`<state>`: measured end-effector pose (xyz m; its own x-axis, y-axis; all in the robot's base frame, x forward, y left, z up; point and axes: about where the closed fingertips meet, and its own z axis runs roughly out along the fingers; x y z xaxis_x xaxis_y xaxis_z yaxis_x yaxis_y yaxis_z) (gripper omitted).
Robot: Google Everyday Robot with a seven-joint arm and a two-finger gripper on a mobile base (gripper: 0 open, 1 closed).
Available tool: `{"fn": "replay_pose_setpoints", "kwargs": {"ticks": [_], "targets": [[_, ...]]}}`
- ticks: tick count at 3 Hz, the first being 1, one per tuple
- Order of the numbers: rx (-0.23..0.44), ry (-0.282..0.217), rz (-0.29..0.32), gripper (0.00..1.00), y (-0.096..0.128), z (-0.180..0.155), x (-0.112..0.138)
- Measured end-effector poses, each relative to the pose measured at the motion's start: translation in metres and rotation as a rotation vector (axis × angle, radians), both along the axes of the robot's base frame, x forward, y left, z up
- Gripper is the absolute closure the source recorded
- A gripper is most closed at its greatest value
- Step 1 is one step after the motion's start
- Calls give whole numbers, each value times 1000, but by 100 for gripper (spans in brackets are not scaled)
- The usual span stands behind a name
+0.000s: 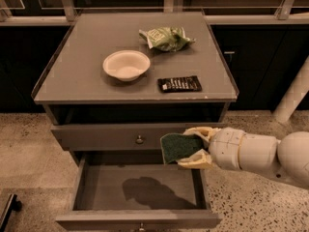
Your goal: Pick sponge from middle drawer and place on counter
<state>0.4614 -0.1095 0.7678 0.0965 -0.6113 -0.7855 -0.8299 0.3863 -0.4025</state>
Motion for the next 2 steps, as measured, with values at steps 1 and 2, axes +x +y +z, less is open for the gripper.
{"fn": "replay_pose_setpoints", "kwargs": {"ticks": [1,2], "targets": [[1,2,2,100,2,-1,1],[-20,-45,41,100,7,17,9]]}}
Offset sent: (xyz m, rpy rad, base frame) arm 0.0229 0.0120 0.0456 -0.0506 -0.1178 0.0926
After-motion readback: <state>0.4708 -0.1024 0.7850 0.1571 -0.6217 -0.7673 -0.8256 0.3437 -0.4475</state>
